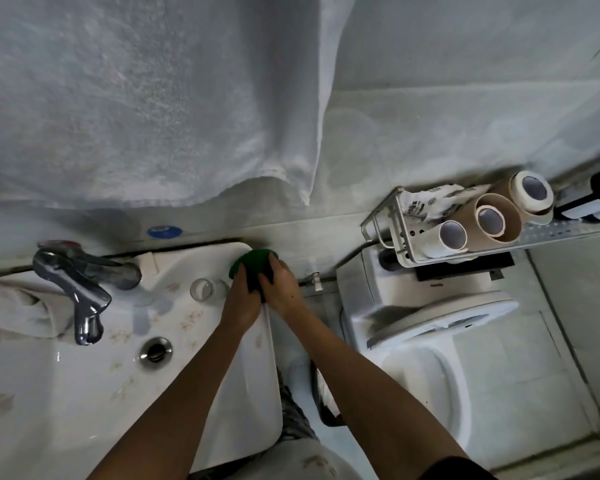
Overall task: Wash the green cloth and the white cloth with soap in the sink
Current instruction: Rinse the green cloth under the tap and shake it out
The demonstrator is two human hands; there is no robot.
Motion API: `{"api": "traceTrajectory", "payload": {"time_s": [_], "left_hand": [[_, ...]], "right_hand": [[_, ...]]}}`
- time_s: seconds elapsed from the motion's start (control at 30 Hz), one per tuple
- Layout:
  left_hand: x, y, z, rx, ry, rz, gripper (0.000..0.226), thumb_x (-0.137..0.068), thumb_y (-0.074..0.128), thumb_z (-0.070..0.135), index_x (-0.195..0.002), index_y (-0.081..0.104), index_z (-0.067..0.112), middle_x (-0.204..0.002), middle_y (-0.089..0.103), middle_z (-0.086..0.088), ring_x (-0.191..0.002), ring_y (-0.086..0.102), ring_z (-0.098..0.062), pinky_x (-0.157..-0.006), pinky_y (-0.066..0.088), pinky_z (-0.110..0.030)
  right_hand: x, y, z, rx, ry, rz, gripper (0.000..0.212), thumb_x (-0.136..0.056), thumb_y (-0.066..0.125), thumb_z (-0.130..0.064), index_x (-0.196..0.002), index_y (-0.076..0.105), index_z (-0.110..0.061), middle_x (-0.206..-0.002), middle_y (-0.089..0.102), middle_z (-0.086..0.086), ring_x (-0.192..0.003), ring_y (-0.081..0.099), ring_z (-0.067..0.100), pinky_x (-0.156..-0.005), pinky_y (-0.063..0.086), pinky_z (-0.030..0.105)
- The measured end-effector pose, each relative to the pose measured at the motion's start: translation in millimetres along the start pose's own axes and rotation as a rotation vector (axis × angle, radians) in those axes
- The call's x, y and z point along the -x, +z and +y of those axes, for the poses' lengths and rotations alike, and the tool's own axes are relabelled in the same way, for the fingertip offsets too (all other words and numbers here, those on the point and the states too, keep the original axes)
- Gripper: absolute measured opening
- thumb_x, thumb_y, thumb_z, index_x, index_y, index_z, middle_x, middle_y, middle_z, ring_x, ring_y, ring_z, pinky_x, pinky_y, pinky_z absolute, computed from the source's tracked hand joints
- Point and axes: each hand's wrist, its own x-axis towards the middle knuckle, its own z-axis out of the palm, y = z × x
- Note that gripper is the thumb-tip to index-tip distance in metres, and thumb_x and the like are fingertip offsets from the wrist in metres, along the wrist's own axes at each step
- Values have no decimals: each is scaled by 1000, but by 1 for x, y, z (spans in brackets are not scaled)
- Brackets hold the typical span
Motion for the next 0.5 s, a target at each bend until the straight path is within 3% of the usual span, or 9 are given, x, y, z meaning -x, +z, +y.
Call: {"api": "traceTrajectory", "payload": {"time_s": [0.07, 0.2, 0.37, 0.5], "left_hand": [[-2, -1, -2, 2, -28, 15, 46, -103, 33, 24, -147, 24, 18, -140, 45, -13, -112, 50, -20, -88, 37, -25], [10, -5, -8, -17, 7, -24, 57, -98, 43, 12, -149, 18, 13, -138, 42, -7, -123, 45, -22, -104, 37, -32], [43, -19, -24, -112, 18, -20, 56, -95, 49, 11, -147, 29, 15, -145, 41, -5, -131, 43, -23, -109, 34, -33], [76, -42, -52, -101, -31, -48, 48, -96, 46, 12, -142, 37, 20, -141, 47, -3, -122, 49, -19, -103, 39, -32]], "right_hand": [[-1, -1, -2, 13, -11, 0, 57, -99, 46, -14, -150, 23, -2, -146, 40, 21, -126, 45, 36, -98, 39, 34], [14, 2, 1, 15, -10, 25, 58, -99, 46, -14, -150, 24, -2, -146, 40, 20, -126, 46, 36, -99, 40, 36], [51, 12, 11, -20, -73, 112, 50, -96, 53, -13, -143, 39, -3, -144, 43, 17, -129, 45, 30, -107, 36, 31], [84, 23, 16, 5, -160, 121, 42, -96, 54, -15, -136, 48, -8, -142, 45, 13, -126, 47, 27, -105, 40, 31]]}}
